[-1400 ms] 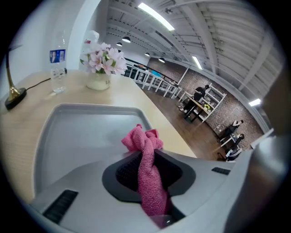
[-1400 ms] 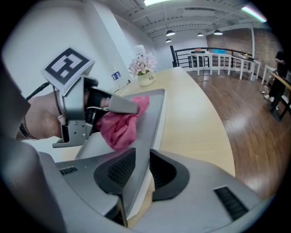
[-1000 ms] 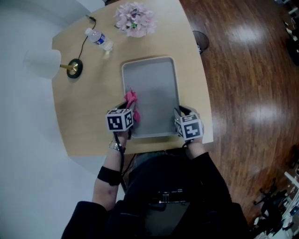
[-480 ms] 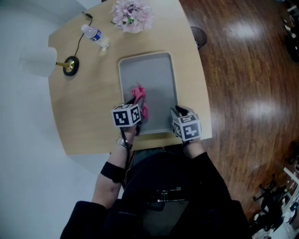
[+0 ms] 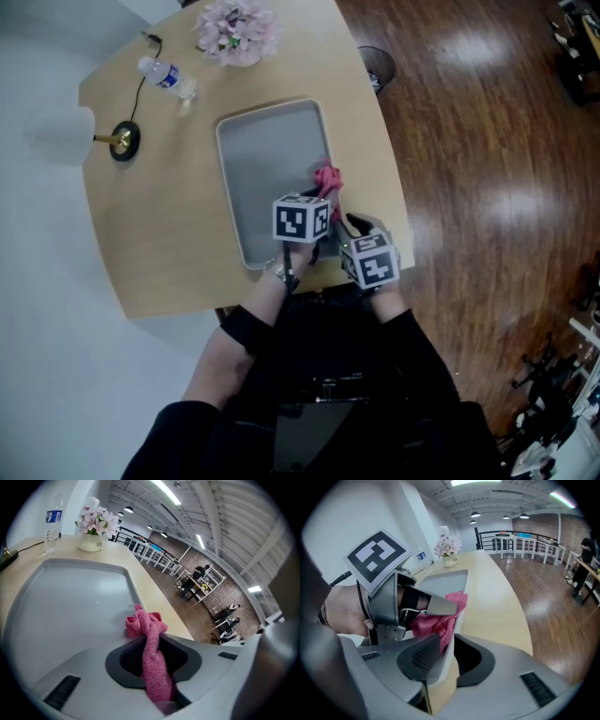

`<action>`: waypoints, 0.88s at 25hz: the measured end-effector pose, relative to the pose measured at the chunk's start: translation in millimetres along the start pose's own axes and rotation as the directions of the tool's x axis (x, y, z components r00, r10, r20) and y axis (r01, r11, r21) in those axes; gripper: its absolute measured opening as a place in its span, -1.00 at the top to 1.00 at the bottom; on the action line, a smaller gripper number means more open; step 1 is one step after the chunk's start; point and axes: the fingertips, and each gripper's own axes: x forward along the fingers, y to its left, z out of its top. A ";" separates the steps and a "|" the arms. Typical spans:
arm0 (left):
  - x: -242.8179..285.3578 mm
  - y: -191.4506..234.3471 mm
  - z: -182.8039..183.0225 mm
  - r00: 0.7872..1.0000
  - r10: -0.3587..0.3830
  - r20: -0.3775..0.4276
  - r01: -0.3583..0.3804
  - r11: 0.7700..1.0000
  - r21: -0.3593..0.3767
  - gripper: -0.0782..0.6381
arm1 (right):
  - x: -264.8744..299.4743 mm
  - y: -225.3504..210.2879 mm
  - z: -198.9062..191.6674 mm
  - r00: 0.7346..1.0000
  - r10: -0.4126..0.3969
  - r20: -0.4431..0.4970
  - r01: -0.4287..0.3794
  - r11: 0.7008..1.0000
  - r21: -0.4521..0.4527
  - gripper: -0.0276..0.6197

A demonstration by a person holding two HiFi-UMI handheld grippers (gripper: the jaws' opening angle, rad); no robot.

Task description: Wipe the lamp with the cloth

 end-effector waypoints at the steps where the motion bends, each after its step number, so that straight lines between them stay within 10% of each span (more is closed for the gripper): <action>1: 1.4 -1.9 1.1 1.000 -0.008 0.002 0.008 1.000 -0.002 0.54 | -1.3 -5.9 -4.2 1.000 -0.006 -0.005 0.006 1.000 0.015 0.59; 8: -15.7 2.9 6.1 0.998 -0.038 0.041 0.038 0.999 -0.013 0.54 | -2.4 1.5 -14.7 0.998 0.045 -0.047 -0.042 0.997 0.061 0.59; 22: -144.8 130.2 -94.3 0.976 0.216 -0.029 -0.217 0.972 -0.085 0.54 | 2.2 2.2 -19.9 0.998 0.042 -0.040 -0.038 0.996 0.081 0.59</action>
